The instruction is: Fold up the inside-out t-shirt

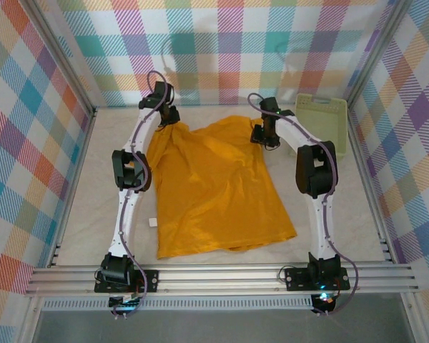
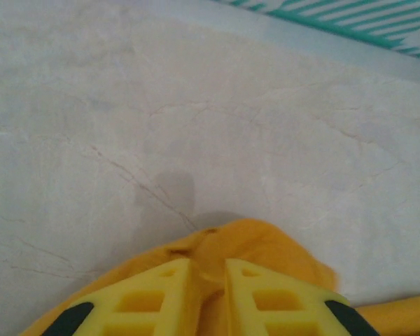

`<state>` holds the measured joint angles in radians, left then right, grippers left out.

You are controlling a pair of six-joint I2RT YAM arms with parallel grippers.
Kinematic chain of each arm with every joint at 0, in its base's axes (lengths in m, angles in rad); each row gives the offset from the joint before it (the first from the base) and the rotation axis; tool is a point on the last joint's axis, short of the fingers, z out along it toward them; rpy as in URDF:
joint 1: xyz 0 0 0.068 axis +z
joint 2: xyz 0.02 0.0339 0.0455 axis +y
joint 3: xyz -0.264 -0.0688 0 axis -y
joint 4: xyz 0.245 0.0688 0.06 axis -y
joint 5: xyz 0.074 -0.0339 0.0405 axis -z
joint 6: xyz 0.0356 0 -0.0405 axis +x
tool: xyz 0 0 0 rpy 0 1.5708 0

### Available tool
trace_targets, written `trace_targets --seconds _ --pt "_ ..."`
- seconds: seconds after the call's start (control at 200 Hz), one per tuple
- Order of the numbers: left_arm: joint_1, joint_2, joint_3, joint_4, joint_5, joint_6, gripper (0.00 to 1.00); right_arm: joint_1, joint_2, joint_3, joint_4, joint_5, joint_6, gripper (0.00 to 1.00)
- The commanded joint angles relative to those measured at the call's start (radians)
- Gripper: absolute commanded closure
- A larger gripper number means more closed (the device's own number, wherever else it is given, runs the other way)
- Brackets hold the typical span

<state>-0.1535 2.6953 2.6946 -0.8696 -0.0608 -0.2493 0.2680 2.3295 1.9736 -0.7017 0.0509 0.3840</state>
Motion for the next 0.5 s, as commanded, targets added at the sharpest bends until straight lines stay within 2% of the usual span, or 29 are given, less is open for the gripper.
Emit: trace_targets --seconds 0.0,0.07,0.135,0.215,0.265,0.355,0.415,0.5 --pt "0.004 -0.111 0.035 -0.078 -0.001 0.02 0.6 0.017 -0.135 -0.011 -0.06 -0.019 -0.041 0.49" --pt "0.004 -0.176 0.032 -0.181 -0.049 0.0 0.48 0.027 -0.241 -0.107 -0.044 -0.019 -0.043 0.46" --pt "0.002 -0.246 -0.002 -0.301 -0.066 -0.035 0.42 0.048 -0.354 -0.226 -0.017 -0.029 -0.048 0.44" --pt "-0.018 -0.395 -0.234 -0.353 -0.094 -0.078 0.4 0.102 -0.489 -0.377 0.005 -0.013 -0.06 0.42" --pt "-0.043 -0.531 -0.484 -0.267 -0.111 -0.089 0.39 0.145 -0.578 -0.481 0.022 -0.001 -0.067 0.41" --pt "-0.096 -0.822 -0.933 -0.037 -0.102 -0.124 0.29 0.237 -0.714 -0.644 0.042 0.03 -0.081 0.41" --pt "-0.122 -0.966 -1.141 0.055 -0.085 -0.16 0.27 0.303 -0.786 -0.733 0.04 0.057 -0.089 0.41" --pt "-0.186 -1.116 -1.348 0.115 -0.11 -0.187 0.27 0.399 -0.878 -0.85 0.041 0.086 -0.086 0.4"
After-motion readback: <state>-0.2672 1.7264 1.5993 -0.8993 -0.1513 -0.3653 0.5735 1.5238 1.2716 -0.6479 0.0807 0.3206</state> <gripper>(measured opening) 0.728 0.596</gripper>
